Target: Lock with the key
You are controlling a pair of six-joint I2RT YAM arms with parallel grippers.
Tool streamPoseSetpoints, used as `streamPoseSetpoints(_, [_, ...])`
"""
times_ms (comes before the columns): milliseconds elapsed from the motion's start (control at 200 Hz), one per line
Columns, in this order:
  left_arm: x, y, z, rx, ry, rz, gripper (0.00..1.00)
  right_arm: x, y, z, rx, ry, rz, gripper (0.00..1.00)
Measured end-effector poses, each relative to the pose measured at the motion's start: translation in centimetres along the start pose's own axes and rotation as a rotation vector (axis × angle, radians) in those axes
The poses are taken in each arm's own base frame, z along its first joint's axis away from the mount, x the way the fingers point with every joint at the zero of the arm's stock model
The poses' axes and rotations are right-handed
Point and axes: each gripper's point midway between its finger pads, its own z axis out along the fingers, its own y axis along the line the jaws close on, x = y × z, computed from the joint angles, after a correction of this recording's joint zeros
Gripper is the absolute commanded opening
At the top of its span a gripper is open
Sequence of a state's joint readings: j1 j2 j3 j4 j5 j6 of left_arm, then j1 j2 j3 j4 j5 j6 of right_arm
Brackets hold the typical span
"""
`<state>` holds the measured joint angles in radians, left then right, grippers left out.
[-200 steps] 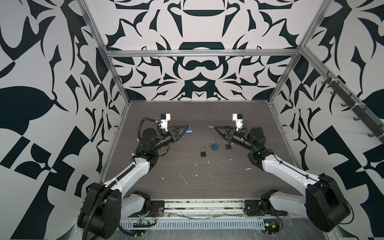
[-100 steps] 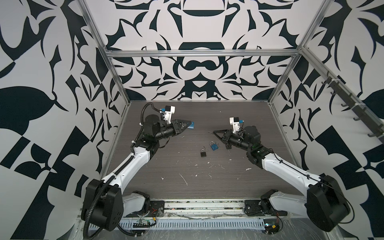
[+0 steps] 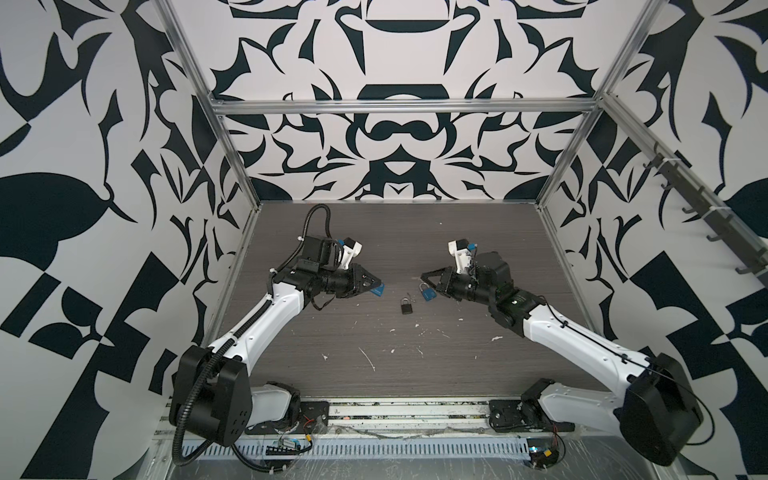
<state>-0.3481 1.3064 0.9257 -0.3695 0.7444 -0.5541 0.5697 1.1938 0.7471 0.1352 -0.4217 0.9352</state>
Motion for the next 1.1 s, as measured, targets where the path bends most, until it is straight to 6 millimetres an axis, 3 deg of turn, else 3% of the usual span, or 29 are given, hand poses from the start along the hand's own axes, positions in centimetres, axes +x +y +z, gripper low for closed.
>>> streamPoseSetpoints(255, [2.3,0.6,0.0,-0.093,0.056,0.078,0.0,1.9,-1.6,1.7,0.042,0.075,0.0,0.0])
streamPoseSetpoints(360, [2.2,0.6,0.1,-0.114,0.097,0.088,0.0,2.4,-2.0,2.1,0.053,0.096,-0.001,0.0])
streamPoseSetpoints(585, [2.7,2.8,1.6,-0.16,0.19,0.06,0.0,3.3,-1.9,2.6,0.05,0.13,-0.031,0.0])
streamPoseSetpoints(860, [3.1,3.3,1.7,-0.164,0.209,0.082,0.0,5.2,-1.3,3.5,0.084,0.226,-0.11,0.0])
streamPoseSetpoints(1100, [5.2,7.6,3.6,-0.279,0.336,0.019,0.0,6.3,-1.9,3.8,0.107,0.272,-0.138,0.0])
